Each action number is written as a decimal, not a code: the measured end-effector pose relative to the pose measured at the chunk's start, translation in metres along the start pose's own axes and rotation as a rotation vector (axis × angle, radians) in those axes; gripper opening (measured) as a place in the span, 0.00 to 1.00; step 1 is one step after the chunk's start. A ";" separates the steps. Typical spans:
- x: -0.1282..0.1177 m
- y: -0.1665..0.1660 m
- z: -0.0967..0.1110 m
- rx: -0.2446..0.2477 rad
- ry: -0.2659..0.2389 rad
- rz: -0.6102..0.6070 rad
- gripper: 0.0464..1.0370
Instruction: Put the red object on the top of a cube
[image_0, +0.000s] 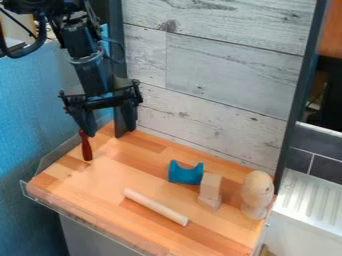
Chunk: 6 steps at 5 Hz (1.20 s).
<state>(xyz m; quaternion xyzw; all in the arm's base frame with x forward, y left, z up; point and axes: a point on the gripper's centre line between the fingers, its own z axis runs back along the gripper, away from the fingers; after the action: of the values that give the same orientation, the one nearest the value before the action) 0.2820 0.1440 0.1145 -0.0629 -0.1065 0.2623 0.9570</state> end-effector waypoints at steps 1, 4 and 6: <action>-0.002 0.002 -0.008 0.001 0.029 0.006 0.96; 0.027 0.083 -0.037 0.124 -0.016 0.081 0.96; 0.050 0.122 -0.049 0.132 -0.056 0.114 0.96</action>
<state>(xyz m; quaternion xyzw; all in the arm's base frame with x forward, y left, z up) 0.2765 0.2707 0.0546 0.0016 -0.1118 0.3244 0.9393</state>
